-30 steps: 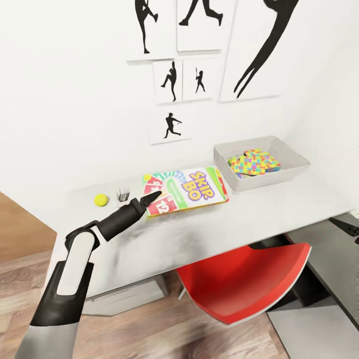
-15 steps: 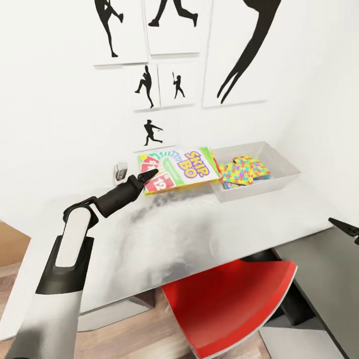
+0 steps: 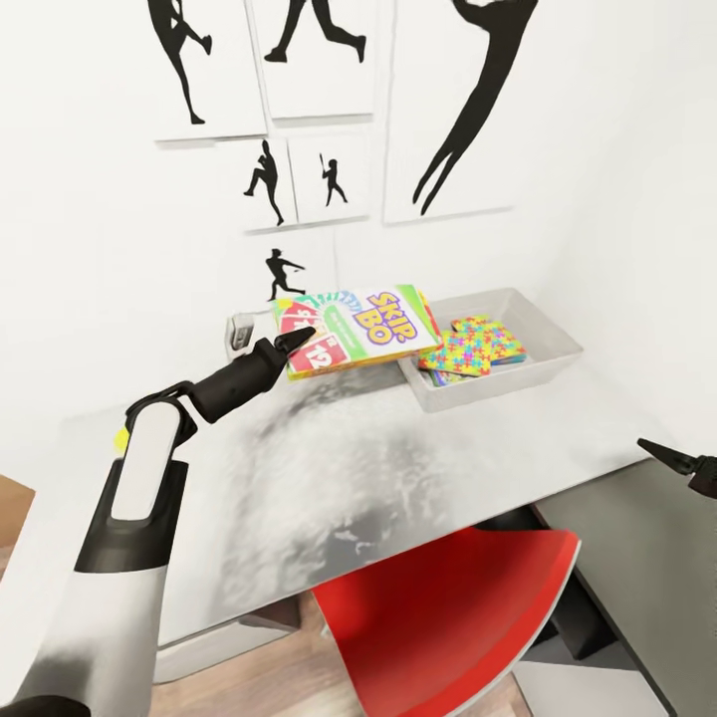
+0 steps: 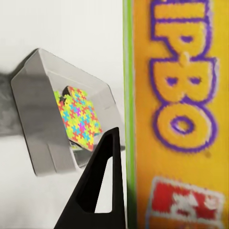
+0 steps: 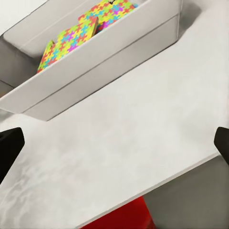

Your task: Put all the toys in the child's room - the three board games (two on the bed and one on the table), the two jigsaw puzzles on the table, and the tennis ball on the table - inside the toy box on the table in the child's room.

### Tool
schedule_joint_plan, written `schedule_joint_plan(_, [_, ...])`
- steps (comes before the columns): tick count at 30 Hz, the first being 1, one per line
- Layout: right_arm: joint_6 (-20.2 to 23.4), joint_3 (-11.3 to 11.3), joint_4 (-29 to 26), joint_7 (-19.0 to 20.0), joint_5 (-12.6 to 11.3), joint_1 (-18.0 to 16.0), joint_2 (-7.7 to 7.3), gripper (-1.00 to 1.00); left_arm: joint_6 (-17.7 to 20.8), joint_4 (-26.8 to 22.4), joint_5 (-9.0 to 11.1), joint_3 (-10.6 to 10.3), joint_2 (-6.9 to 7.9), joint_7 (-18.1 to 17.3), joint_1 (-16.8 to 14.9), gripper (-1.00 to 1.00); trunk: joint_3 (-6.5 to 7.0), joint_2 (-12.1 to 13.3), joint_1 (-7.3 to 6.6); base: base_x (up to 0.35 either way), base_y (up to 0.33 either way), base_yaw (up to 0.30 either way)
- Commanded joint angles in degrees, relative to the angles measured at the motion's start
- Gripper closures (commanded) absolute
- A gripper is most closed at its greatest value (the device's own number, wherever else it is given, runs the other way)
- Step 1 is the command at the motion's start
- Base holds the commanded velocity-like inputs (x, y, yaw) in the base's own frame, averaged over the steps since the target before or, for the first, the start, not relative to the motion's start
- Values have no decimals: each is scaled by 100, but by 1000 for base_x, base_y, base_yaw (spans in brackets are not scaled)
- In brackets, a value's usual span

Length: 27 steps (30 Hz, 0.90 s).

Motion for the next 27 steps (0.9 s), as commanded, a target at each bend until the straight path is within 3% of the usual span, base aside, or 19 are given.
schedule_joint_plan(1, [34,3,0,24,8,-6,-1,-100,20,0,49,5,-10,58,-8,100,-7,-10,3,10,-6,-39])
schedule_joint_plan(9, [34,52,0,25,8,-6,-1,-100,-25,308,72,134,-22,134,-164,100,3,-10,3,5,-3,-53])
schedule_joint_plan(18, [39,62,0,25,8,-5,-1,-100,-41,515,69,214,-32,159,-318,100,4,-10,3,1,0,-220])
schedule_joint_plan(23, [39,68,0,25,8,-6,-1,-100,-120,1344,37,430,-15,162,-829,100,4,-10,3,0,0,-271])
schedule_joint_plan(27, [42,71,0,25,8,-7,-1,-100,-212,1906,-5,482,-22,144,-1264,100,4,-10,3,0,0,-278])
